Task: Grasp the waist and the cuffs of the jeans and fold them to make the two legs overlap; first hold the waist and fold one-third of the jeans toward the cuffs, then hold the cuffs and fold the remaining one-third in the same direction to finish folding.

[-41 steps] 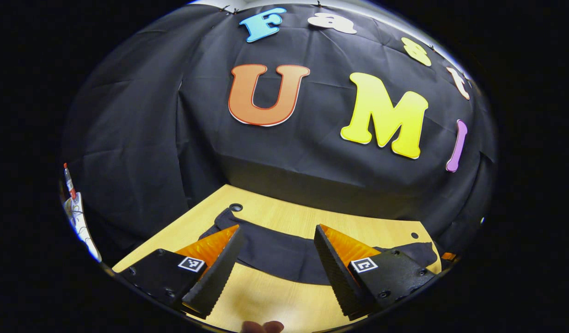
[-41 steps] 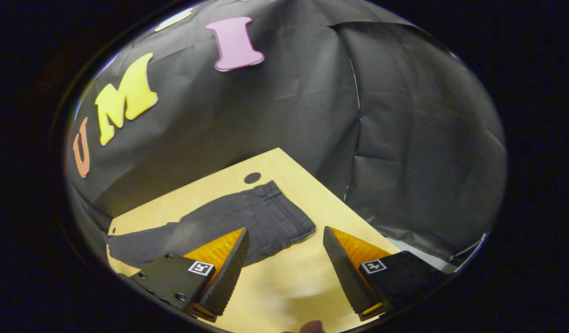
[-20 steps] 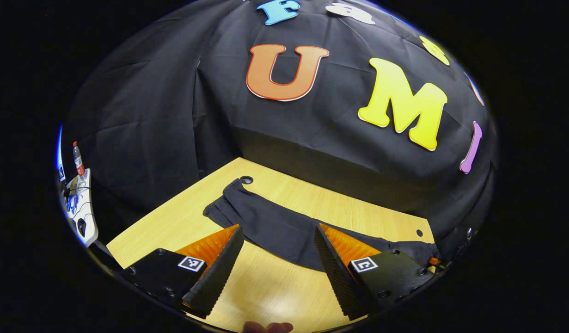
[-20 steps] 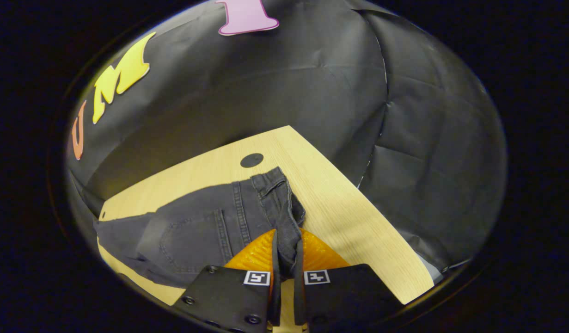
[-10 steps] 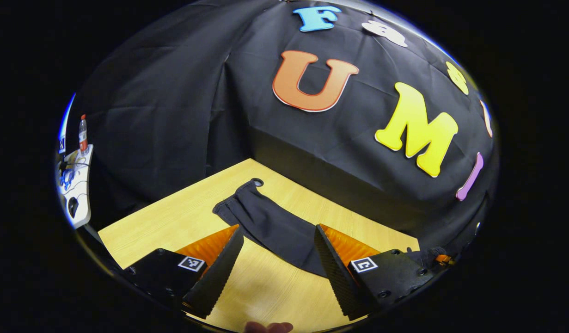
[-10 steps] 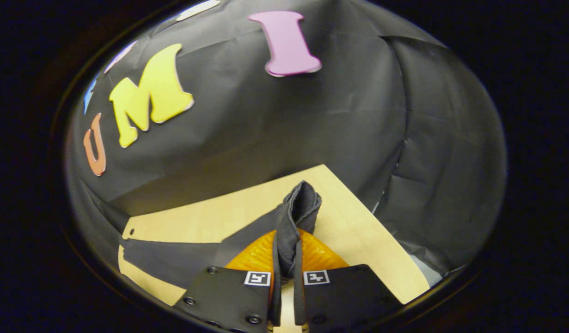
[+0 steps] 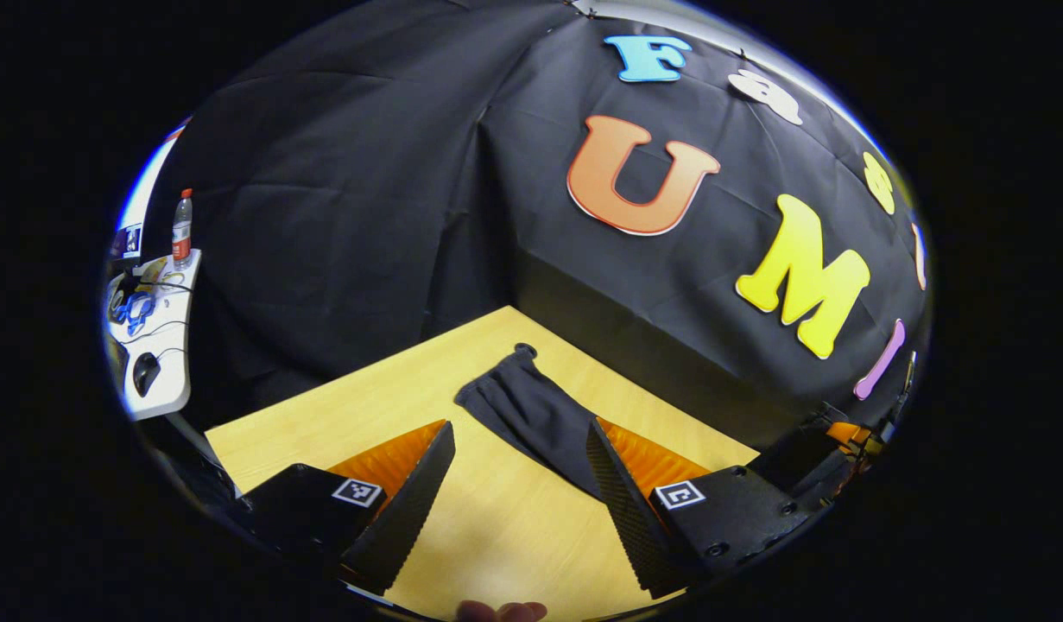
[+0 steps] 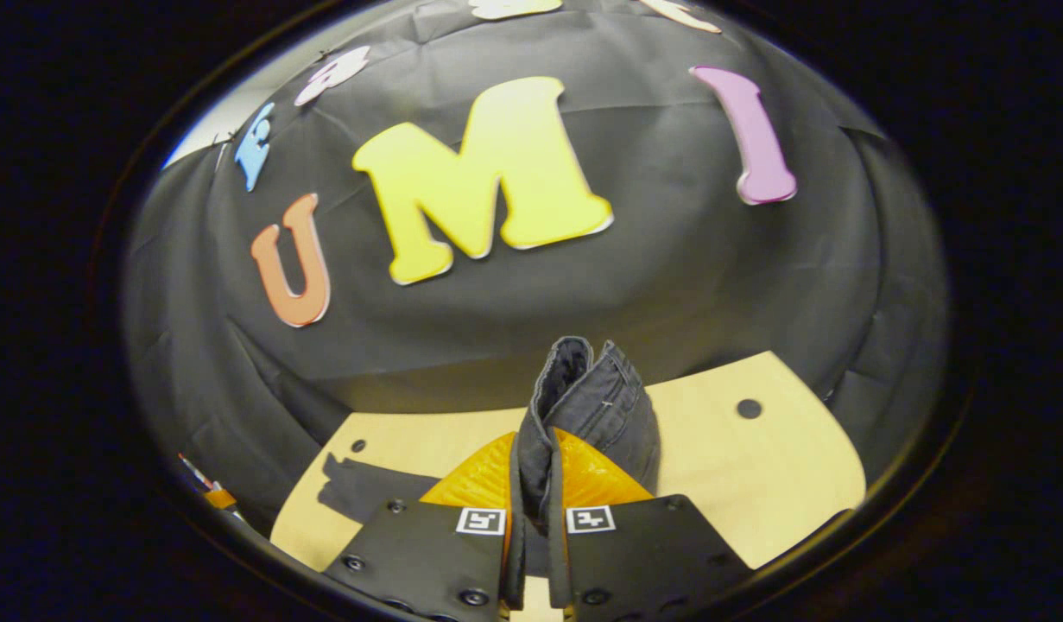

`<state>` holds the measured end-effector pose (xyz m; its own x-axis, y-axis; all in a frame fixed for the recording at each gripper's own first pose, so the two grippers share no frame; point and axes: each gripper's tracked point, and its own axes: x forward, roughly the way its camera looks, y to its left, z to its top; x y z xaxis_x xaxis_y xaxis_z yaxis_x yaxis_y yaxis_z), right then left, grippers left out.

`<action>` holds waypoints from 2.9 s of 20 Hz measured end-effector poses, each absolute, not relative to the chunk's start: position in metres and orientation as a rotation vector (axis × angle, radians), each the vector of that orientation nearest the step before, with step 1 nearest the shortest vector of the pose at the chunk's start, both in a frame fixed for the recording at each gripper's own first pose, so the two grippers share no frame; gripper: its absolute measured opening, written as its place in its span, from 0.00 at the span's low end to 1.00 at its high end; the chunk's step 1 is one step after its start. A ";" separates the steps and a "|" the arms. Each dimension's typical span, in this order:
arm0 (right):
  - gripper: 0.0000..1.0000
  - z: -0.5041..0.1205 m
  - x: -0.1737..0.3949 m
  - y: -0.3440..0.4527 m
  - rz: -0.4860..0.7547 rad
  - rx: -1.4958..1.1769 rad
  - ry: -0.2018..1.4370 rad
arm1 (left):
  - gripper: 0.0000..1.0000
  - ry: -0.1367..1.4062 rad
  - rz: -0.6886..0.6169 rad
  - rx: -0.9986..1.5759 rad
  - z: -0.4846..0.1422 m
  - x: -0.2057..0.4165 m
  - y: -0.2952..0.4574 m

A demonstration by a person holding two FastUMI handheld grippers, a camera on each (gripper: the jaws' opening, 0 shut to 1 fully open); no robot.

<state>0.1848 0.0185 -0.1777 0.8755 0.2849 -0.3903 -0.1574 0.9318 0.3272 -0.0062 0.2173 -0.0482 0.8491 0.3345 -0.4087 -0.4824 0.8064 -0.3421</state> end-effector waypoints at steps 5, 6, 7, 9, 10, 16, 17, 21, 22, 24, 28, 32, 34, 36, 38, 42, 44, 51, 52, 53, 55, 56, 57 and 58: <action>0.11 -0.233 0.182 0.142 0.334 0.286 0.553 | 0.99 0.324 0.504 -0.461 -0.039 -0.034 0.254; 0.11 -0.248 0.181 0.163 0.345 0.285 0.578 | 0.99 0.331 0.513 -0.457 -0.040 -0.040 0.259; 0.11 -0.266 0.181 0.178 0.349 0.265 0.602 | 0.99 0.337 0.518 -0.455 -0.041 -0.046 0.266; 0.11 -0.300 0.181 0.215 0.378 0.203 0.625 | 0.99 0.349 0.536 -0.455 -0.044 -0.057 0.275; 0.06 -0.323 0.179 0.227 0.373 0.153 0.646 | 0.99 0.353 0.543 -0.459 -0.044 -0.062 0.278; 0.00 -0.391 0.170 0.253 0.428 0.002 0.730 | 0.99 0.367 0.557 -0.480 -0.049 -0.071 0.289; 0.00 -0.396 0.168 0.257 0.439 0.010 0.733 | 0.99 0.376 0.553 -0.486 -0.053 -0.069 0.290; 0.45 -0.385 0.159 0.261 0.479 0.025 0.733 | 1.00 0.393 0.524 -0.504 -0.061 -0.049 0.285; 0.58 -0.372 0.157 0.260 0.488 0.035 0.708 | 0.99 0.399 0.508 -0.509 -0.064 -0.042 0.282; 0.86 -0.342 0.149 0.254 0.510 0.049 0.661 | 0.99 0.411 0.476 -0.540 -0.071 -0.026 0.273; 0.94 -0.277 0.119 0.223 0.575 0.028 0.585 | 0.99 0.455 0.402 -0.768 -0.104 0.022 0.250; 0.95 -0.223 0.092 0.167 0.567 0.035 0.541 | 1.00 0.477 0.355 -1.081 -0.139 0.080 0.250; 0.95 -0.213 0.086 0.133 0.521 0.053 0.543 | 0.99 0.490 0.321 -1.206 -0.158 0.110 0.247; 0.95 -0.207 0.083 0.098 0.462 0.079 0.550 | 0.99 0.508 0.298 -1.276 -0.184 0.133 0.252; 0.92 -0.204 0.081 0.064 0.403 0.084 0.552 | 0.99 0.524 0.301 -1.308 -0.206 0.150 0.257; 0.95 -0.207 0.084 0.023 0.322 0.106 0.566 | 1.00 0.515 0.345 -1.278 -0.230 0.168 0.274; 0.95 -0.212 0.083 0.011 0.302 0.116 0.582 | 1.00 0.493 0.323 -1.274 -0.229 0.179 0.276; 0.95 -0.230 0.074 -0.004 0.290 0.106 0.621 | 0.96 0.426 0.257 -1.282 -0.228 0.222 0.279; 0.95 -0.233 0.073 -0.010 0.281 0.108 0.625 | 0.96 0.411 0.243 -1.298 -0.229 0.229 0.277; 0.95 -0.235 0.074 -0.014 0.270 0.111 0.632 | 0.93 0.399 0.231 -1.309 -0.229 0.235 0.276; 0.95 -0.243 0.075 -0.023 0.248 0.120 0.653 | 0.88 0.401 0.215 -1.311 -0.232 0.245 0.271; 0.95 -0.246 0.075 -0.025 0.241 0.134 0.663 | 0.86 0.404 0.211 -1.302 -0.235 0.249 0.269; 0.95 -0.247 0.077 -0.026 0.234 0.147 0.672 | 0.88 0.404 0.209 -1.298 -0.237 0.253 0.268; 0.95 -0.249 0.076 -0.027 0.229 0.154 0.677 | 0.77 0.410 0.218 -1.297 -0.239 0.257 0.268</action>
<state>0.0759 -0.0270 -0.2485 0.7562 0.2587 -0.6010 -0.1588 0.9636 0.2150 0.2566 0.2678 -0.2393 0.9083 -0.0712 -0.4123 -0.3815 0.2637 -0.8859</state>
